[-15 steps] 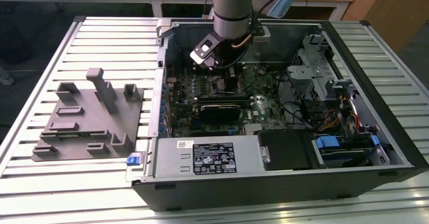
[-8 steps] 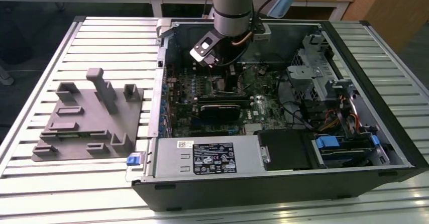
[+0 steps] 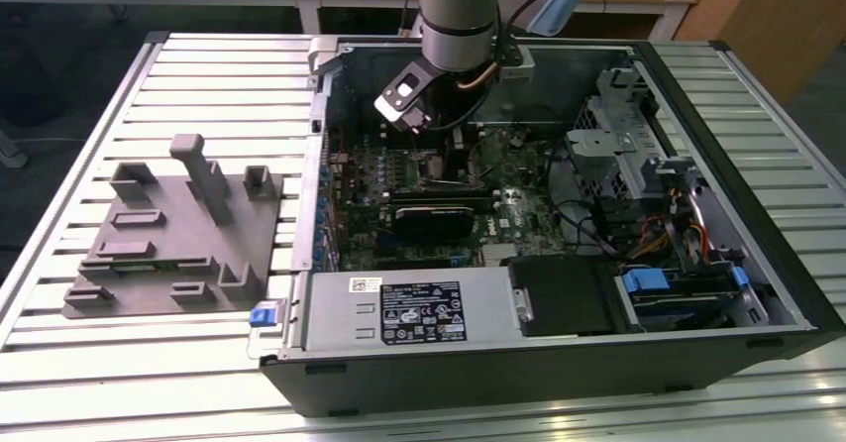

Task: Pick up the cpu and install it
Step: 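Place the cpu into insertion slot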

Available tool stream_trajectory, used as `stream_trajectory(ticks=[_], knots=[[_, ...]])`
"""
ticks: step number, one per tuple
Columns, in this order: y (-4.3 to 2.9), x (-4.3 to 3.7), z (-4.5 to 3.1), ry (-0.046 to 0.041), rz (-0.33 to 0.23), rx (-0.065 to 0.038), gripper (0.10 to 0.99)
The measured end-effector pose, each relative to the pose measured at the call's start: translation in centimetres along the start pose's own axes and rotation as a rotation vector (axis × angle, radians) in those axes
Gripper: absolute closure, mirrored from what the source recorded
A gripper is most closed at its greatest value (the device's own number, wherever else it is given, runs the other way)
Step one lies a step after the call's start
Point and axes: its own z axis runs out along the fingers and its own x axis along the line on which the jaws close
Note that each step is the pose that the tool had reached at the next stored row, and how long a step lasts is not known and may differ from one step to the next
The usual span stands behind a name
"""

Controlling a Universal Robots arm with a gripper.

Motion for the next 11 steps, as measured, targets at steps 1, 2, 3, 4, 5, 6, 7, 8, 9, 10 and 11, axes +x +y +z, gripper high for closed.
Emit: stream_trajectory(ticks=[1,2,3,4,5,6,7,8,9,10,11], knots=[[0.00,0.00,0.00,-0.0001,0.000,0.000,0.608],[0.00,0.00,-0.01,-0.0002,0.000,0.000,0.667],[0.00,-0.01,-0.01,-0.0003,0.000,0.000,0.667],[0.00,-0.01,-0.02,-0.0003,0.000,0.000,0.725],[0.00,0.00,-0.02,-0.0003,0.000,0.000,0.780],[0.00,0.00,-0.02,-0.0002,0.000,0.000,0.780],[0.00,0.00,-0.01,-0.0001,0.000,0.000,0.839],[0.00,0.00,-0.01,0.0000,0.000,0.000,0.898],[0.00,0.00,-0.01,0.0001,0.000,0.000,0.957],[0.00,0.00,-0.01,0.0001,0.000,0.000,0.957],[0.00,0.00,-0.01,0.0000,0.000,0.000,0.957]])
